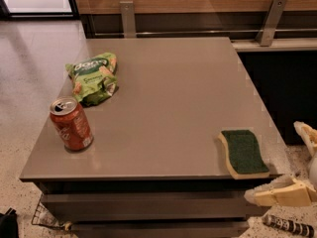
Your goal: Move sponge near green rice chip bag
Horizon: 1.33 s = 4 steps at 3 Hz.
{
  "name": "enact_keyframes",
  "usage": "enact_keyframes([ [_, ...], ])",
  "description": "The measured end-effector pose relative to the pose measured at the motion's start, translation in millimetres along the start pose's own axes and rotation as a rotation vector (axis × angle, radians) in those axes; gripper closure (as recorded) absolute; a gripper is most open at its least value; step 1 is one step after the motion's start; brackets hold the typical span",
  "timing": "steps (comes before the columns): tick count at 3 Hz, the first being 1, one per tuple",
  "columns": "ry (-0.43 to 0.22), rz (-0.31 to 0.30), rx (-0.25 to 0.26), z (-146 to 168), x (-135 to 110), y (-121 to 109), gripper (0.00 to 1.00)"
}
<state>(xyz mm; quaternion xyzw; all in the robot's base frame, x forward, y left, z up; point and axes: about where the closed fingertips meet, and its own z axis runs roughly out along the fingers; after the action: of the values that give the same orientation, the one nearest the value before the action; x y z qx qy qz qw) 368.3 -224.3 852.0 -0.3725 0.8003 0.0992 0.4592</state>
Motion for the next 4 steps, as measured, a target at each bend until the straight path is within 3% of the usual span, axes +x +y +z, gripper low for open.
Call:
enact_keyframes([
  [1,-0.074,0.026,-0.002,8,-5,-9,0.0],
  [2,-0.119,0.031,-0.01,13,-11,-4,0.0],
  [4,-0.147,0.067,-0.03,26,1,10,0.0],
])
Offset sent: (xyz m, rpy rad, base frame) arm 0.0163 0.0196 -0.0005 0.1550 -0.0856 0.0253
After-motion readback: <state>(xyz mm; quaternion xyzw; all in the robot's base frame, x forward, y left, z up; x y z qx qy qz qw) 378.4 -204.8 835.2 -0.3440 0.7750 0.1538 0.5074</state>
